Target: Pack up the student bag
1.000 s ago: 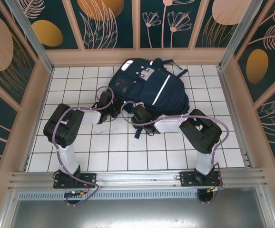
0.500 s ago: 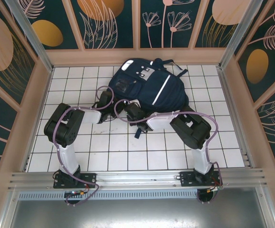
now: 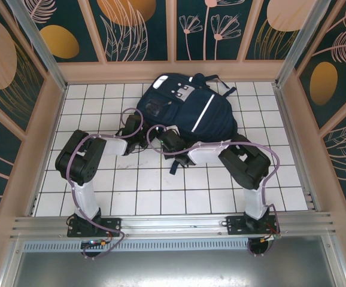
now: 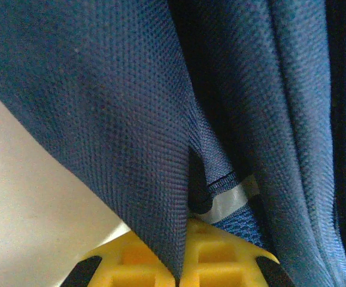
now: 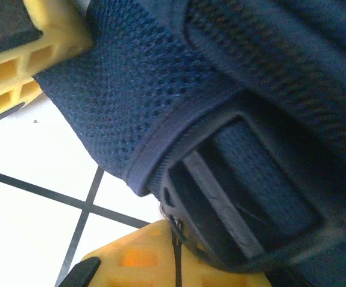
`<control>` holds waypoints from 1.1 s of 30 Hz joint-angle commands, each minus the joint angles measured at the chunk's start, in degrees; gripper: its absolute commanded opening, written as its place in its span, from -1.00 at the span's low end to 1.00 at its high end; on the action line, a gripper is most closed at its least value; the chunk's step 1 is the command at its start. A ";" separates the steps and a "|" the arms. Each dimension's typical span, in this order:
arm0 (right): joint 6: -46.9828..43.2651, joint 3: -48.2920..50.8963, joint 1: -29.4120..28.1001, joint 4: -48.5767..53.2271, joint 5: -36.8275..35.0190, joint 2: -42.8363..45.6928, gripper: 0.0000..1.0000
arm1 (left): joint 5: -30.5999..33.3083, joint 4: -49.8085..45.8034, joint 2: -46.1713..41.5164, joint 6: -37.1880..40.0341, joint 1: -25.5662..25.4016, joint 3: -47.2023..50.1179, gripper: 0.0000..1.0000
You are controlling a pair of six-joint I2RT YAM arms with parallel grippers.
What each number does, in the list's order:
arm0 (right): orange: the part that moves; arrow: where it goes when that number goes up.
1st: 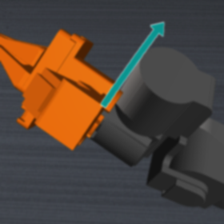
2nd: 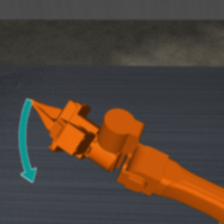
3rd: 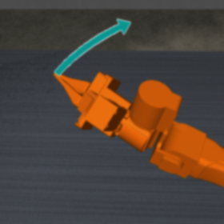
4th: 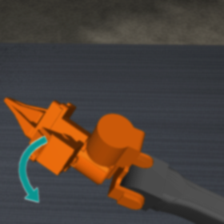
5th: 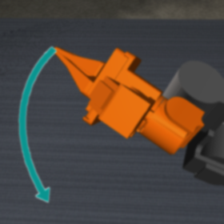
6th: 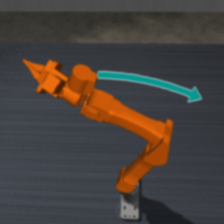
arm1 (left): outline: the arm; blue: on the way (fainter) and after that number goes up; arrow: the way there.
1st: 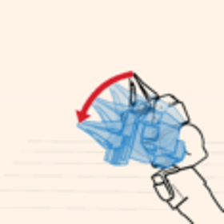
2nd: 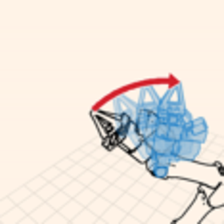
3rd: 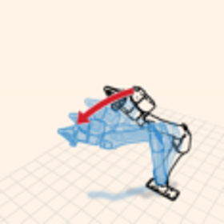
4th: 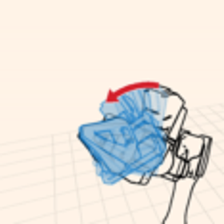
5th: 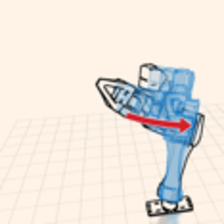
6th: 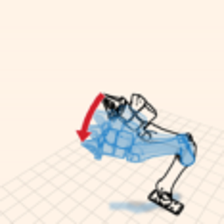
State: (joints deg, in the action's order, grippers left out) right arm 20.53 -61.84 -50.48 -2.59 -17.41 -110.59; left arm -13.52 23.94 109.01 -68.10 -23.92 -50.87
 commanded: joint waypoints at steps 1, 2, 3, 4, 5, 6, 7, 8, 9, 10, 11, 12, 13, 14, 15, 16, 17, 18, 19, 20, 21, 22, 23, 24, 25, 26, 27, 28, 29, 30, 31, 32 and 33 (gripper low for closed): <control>2.10 1.86 1.09 4.24 -1.42 4.98 -1.00 | 0.45 -2.38 -1.23 1.92 1.22 -0.79 -1.00; 2.38 2.50 1.30 4.79 -1.72 5.96 -1.00 | 0.75 -3.00 -1.50 2.15 1.67 -0.75 -1.00; 2.70 3.33 1.58 5.15 -1.90 7.09 -1.00 | 1.26 -3.72 -1.76 2.43 2.28 -0.76 -1.00; 3.04 4.31 1.94 5.51 -1.97 8.23 -1.00 | 1.78 -4.34 -1.95 2.65 2.83 -0.78 -1.00; 3.38 5.27 2.32 5.73 -2.10 9.17 -1.00 | 2.11 -4.82 -2.17 2.82 3.16 -0.63 -1.00; 3.69 6.32 2.66 6.08 -2.39 10.29 -1.00 | 2.50 -5.09 -2.42 2.81 3.81 -0.46 -1.00; 4.02 7.45 3.08 6.36 -2.74 11.39 -1.00 | 2.74 -4.94 -2.64 2.69 4.41 0.00 -1.00; 4.29 8.78 3.34 6.64 -2.88 12.58 -1.00 | 2.94 -5.02 -2.91 2.61 4.88 0.29 -1.00; 4.41 9.88 3.60 6.80 -3.12 13.69 -1.00 | 3.10 -5.13 -3.08 2.66 5.30 0.42 -1.00; 4.64 11.28 3.96 7.18 -3.70 14.85 -1.00 | 3.35 -5.72 -3.27 2.88 5.88 0.31 -1.00; 4.84 12.35 4.30 7.46 -4.32 15.88 -1.00 | 3.76 -6.72 -3.28 3.15 6.39 -0.01 -1.00; 5.24 13.47 5.08 8.02 -4.85 17.04 -1.00 | 4.26 -8.31 -3.28 3.71 7.08 -0.66 -1.00; 5.53 14.73 5.81 8.56 -5.23 18.26 -1.00 | 4.88 -9.92 -3.11 4.35 7.80 -1.25 -1.00; 5.65 15.70 6.66 8.81 -5.43 19.41 -1.00 | 5.12 -10.71 -3.04 4.98 8.51 -1.59 -1.00; 5.75 17.06 7.56 8.99 -5.57 20.77 -1.00 | 4.97 -11.35 -2.98 5.77 9.40 -2.06 -1.00; 5.75 18.41 8.66 9.20 -5.62 22.25 -1.00 | 4.91 -12.46 -2.73 6.67 10.24 -2.62 -1.00; 5.54 19.43 9.41 9.17 -5.66 23.59 -1.00 | 4.91 -13.60 -2.51 7.55 11.17 -3.44 -1.00; 5.19 20.58 10.30 9.21 -5.62 25.04 -1.00 | 5.07 -14.97 -2.12 8.59 12.13 -4.47 -1.00; 4.84 21.39 11.18 9.38 -5.65 26.28 -1.00 | 5.20 -16.52 -1.64 9.72 13.05 -5.79 -1.00; 4.57 21.79 11.81 9.46 -5.62 27.35 -1.00 | 4.91 -17.55 -1.19 10.72 13.93 -6.98 -1.00; 4.19 22.21 12.38 9.47 -5.48 28.44 -1.00 | 4.44 -18.34 -0.34 11.77 14.77 -8.28 -1.00; 3.78 22.29 12.61 9.35 -5.15 29.13 -1.00 | 3.92 -19.62 0.52 12.98 15.47 -9.71 -1.00; 3.16 22.25 12.55 9.00 -4.52 29.60 -1.00 | 3.64 -21.39 1.33 13.79 15.96 -11.17 -1.00; 2.85 21.88 12.32 8.67 -3.65 29.77 -1.00 | 3.30 -23.07 2.01 14.51 16.27 -12.60 -1.00; 2.97 21.25 11.89 8.50 -3.01 29.58 -1.00 | 2.96 -23.95 2.06 14.82 16.37 -13.47 -1.00; 3.11 20.63 11.16 8.28 -2.38 29.29 -1.00 | 2.34 -23.98 1.79 14.70 16.36 -13.51 -1.00; 3.21 19.70 10.15 7.99 -1.96 28.77 -1.00 | 0.74 -23.31 0.97 13.86 16.36 -12.88 -0.89; 3.43 18.79 8.94 7.63 -1.85 28.13 -1.00 | -1.21 -22.06 -0.07 12.58 16.29 -11.71 -0.54; 3.69 18.04 7.90 7.27 -1.65 27.39 -1.00 | -2.73 -21.40 -0.94 11.48 16.22 -10.74 -0.18; 3.97 17.14 6.67 6.84 -1.26 26.62 -1.00 | -4.30 -21.27 -1.99 10.31 16.11 -9.65 0.10; 4.29 16.14 5.54 6.42 -0.77 25.61 -1.00 | -5.41 -21.62 -3.12 9.29 15.70 -8.69 0.18; 4.51 15.36 4.57 6.07 -0.49 24.72 -1.00 | -5.80 -22.02 -4.31 8.69 15.21 -7.83 0.20; 4.51 14.35 3.40 5.85 -0.33 23.76 -1.00 | -5.97 -22.43 -5.84 7.93 14.23 -6.76 0.21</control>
State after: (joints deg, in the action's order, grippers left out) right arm 24.40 -44.12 -44.38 3.73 -18.17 -84.75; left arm -18.02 3.49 107.70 -57.74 -8.54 -59.86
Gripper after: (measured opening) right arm 0.084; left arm 0.597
